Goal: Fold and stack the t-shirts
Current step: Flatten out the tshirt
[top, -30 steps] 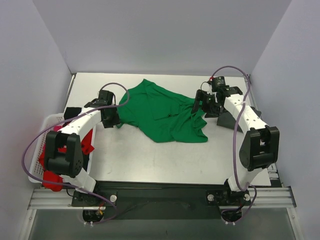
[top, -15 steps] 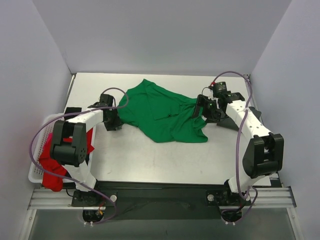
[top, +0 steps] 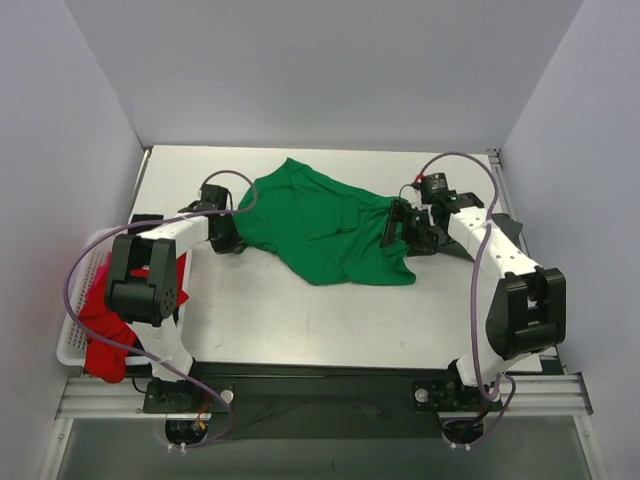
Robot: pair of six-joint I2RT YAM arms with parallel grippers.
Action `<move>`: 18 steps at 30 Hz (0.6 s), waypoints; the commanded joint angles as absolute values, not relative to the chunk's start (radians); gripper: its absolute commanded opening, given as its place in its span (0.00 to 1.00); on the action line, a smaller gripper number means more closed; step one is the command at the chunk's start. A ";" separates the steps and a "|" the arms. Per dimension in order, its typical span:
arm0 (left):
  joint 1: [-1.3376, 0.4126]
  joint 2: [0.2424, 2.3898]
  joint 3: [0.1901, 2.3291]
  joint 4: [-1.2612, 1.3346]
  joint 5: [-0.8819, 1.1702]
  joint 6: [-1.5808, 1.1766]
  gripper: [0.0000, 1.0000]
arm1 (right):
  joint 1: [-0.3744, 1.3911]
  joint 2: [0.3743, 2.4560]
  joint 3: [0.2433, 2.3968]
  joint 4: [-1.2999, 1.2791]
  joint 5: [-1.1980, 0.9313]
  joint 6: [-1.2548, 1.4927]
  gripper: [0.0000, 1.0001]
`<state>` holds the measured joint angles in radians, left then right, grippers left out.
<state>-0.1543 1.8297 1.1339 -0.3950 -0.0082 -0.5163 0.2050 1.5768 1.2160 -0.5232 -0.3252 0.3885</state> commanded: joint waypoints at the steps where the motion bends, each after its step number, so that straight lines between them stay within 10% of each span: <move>1: -0.149 1.847 1.135 -0.383 -0.023 -0.520 0.03 | 0.227 1.546 1.165 -0.549 -0.328 0.365 0.75; 18: -0.115 1.490 1.101 -0.468 0.032 -0.569 0.00 | 0.199 1.637 1.049 -0.545 -0.129 0.354 0.74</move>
<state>-0.1207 1.5337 1.1168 -0.4454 0.0082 -0.5426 0.2100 1.6028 1.0580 -0.5285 -0.1795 0.3717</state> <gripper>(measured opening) 0.034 0.748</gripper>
